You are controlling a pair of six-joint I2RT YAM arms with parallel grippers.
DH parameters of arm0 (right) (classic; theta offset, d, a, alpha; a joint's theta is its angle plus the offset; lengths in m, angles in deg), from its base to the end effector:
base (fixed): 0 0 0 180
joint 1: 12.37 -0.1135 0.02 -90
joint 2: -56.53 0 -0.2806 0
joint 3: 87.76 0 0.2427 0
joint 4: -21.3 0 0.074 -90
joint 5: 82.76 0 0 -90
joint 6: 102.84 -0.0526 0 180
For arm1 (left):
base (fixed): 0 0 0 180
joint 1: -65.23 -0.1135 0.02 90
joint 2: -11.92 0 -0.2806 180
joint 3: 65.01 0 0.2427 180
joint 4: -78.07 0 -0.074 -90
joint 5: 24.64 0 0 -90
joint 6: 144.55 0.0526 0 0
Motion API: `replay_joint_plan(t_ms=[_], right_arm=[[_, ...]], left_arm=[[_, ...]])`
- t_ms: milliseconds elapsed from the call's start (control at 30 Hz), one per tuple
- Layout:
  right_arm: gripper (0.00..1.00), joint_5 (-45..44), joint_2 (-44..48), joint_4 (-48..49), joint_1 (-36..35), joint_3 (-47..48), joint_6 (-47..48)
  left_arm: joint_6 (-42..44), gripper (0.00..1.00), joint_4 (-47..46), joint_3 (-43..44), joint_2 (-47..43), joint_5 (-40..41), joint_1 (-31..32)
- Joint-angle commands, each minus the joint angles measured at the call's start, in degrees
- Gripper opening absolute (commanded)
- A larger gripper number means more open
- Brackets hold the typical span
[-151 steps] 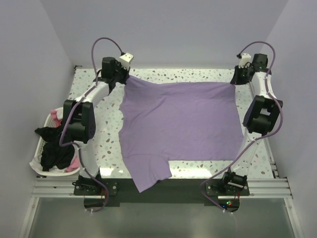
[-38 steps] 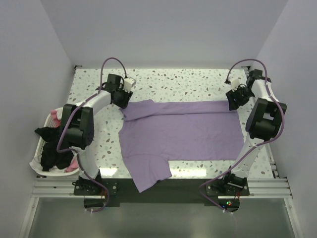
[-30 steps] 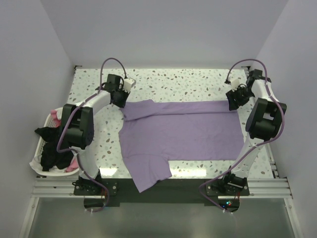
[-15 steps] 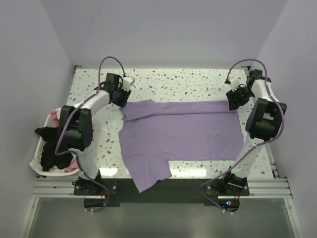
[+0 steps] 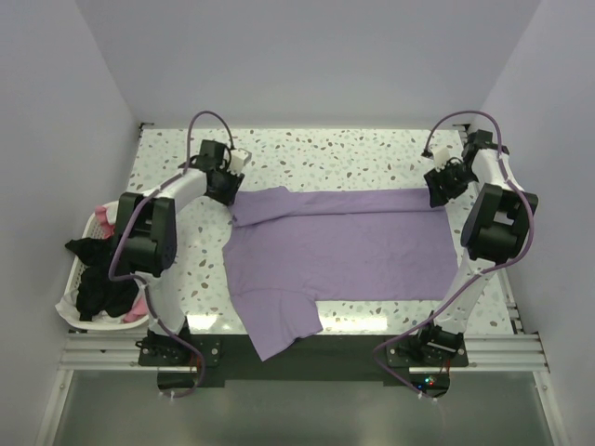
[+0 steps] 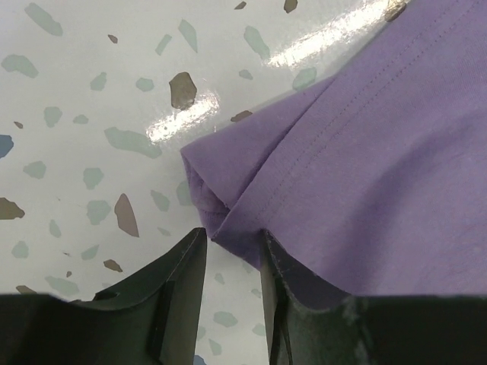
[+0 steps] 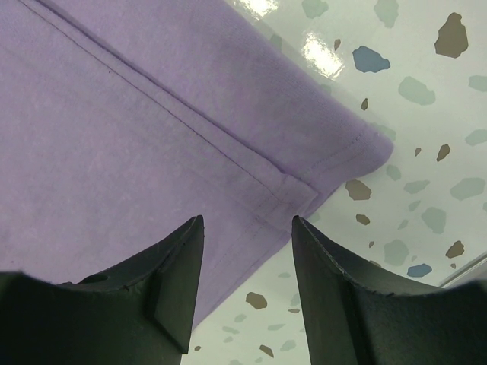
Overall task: Fold and stack the t-shirts
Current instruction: Fold the tshirt
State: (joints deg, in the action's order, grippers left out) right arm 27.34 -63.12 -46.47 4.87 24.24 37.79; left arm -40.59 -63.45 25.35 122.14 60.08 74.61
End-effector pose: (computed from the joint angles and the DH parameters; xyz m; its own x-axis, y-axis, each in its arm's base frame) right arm 0.4164 -0.1103 0.2056 -0.7376 -0.5312 -0.4168 -0.5904 0.8069 0.0164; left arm 0.4053 -0.0719 0.1868 -0.7643 0.3697 -0.5283 0.4063 0.9123 0.0506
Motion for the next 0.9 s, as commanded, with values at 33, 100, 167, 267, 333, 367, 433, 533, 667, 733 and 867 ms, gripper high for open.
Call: replay_joint_plan(t_ms=[33, 100, 167, 267, 333, 367, 433, 533, 667, 733, 867], right_arm=[[0.53, -0.1, 1.3, -1.0, -0.2, 1.1, 0.8], [0.53, -0.2, 1.2, -1.0, -0.2, 1.1, 0.8], [0.53, -0.1, 1.3, -1.1, -0.2, 1.0, 0.8], [0.52, -0.1, 1.4, -1.1, -0.2, 1.1, 0.7], [0.52, -0.1, 1.3, -1.3, -0.3, 1.3, 0.5], [0.52, 0.0, 1.4, -1.4, -0.3, 1.4, 0.5], [0.51, 0.0, 1.4, -1.6, -0.2, 1.5, 0.6], [0.50, -0.1, 1.6, -1.7, -0.2, 1.8, 0.6], [0.49, -0.3, 1.8, -2.2, -0.2, 2.0, 0.6], [0.49, -0.5, 2.1, -2.4, -0.2, 2.1, 1.0], [0.46, -2.0, 2.7, -2.4, -0.2, 1.5, 2.0]], left_arm=[[-1.0, 0.32, 0.5, 2.8, 0.3, -1.3, -0.6], [-1.1, 0.19, 0.3, 2.7, -0.7, -2.1, -0.6], [-1.0, 0.08, -0.4, 2.1, -1.7, -3.3, -0.6], [-0.2, 0.00, -1.6, 0.6, -4.2, -5.0, -0.6], [0.6, 0.00, -2.5, -1.1, -6.8, -7.5, -0.5], [1.1, 0.00, -2.7, -1.6, -7.6, -8.4, -0.5], [2.9, 0.00, -2.9, -3.6, -10.7, -12.3, -0.3], [6.4, 0.00, -2.5, -6.5, -14.8, -16.8, 0.1], [13.3, 0.00, 0.2, -10.5, -19.4, -21.3, 2.5], [19.1, 0.00, 3.0, -13.4, -22.4, -24.6, 4.0], [30.4, 0.00, 8.3, -19.3, -28.1, -27.9, 5.0]])
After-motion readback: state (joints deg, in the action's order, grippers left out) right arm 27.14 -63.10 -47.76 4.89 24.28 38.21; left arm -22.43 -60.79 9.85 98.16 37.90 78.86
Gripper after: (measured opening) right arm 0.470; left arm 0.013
